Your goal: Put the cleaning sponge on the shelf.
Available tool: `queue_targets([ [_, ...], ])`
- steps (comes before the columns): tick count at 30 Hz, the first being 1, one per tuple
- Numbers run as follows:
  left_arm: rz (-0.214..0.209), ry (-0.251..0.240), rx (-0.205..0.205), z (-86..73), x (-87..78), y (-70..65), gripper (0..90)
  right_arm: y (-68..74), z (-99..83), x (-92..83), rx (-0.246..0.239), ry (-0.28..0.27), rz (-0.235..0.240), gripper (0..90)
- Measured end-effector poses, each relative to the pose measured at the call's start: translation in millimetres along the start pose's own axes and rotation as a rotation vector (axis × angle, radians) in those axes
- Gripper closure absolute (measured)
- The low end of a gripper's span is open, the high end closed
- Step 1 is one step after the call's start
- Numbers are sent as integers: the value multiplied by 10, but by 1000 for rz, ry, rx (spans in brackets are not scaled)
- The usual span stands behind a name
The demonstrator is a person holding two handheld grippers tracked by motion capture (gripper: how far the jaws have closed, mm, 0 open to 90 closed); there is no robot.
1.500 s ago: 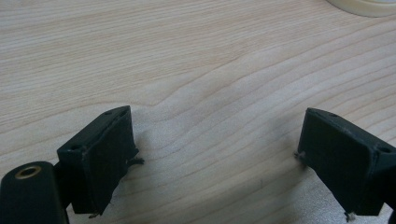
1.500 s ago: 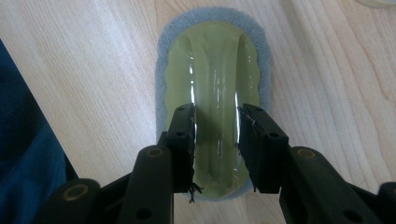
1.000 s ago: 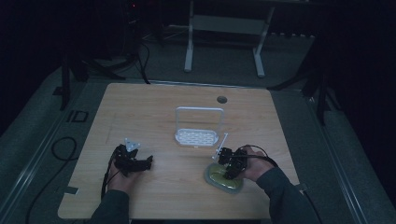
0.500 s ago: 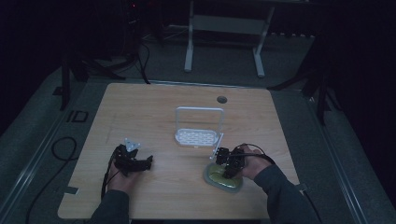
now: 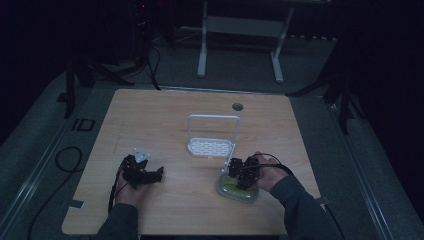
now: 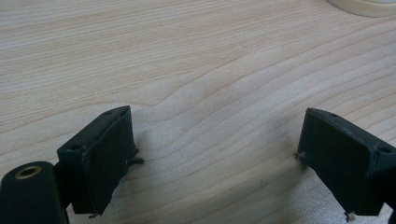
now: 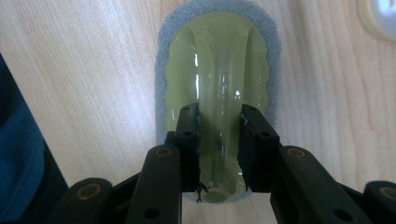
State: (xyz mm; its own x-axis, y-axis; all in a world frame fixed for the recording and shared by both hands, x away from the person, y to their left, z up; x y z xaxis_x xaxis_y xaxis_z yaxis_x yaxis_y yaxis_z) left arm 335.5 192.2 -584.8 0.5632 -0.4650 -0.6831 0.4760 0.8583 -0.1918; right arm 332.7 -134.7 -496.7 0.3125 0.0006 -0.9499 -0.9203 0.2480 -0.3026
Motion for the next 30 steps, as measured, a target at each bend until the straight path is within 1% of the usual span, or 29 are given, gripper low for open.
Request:
queue_targets([
  [8,0,1,0,0,-1,0,109,-37,72,-45,-31,-37,-41,714],
  [19,0,3,1,0,-2,1,109,-54,198,-69,-81,-68,-70,715],
  [25,0,3,1,0,-2,1,109,-70,267,-87,-92,-79,-86,715],
  [30,-1,4,2,0,-3,1,109,-100,330,-100,-101,-107,-120,715],
])
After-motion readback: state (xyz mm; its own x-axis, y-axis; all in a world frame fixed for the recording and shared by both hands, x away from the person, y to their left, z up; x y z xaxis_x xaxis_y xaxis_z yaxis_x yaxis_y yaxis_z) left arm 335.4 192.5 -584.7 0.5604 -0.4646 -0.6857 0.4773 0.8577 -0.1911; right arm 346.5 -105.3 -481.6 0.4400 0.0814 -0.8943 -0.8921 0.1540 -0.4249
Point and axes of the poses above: each handheld gripper's, and its own axes: x roughly forward along the jaws, z roughly out of its top, y roughly to its left, the point moved 3 cm from there along x, roughly forward along the jaws, and after that the axes turned 15 degrees about -z, right-handed, at the moved point
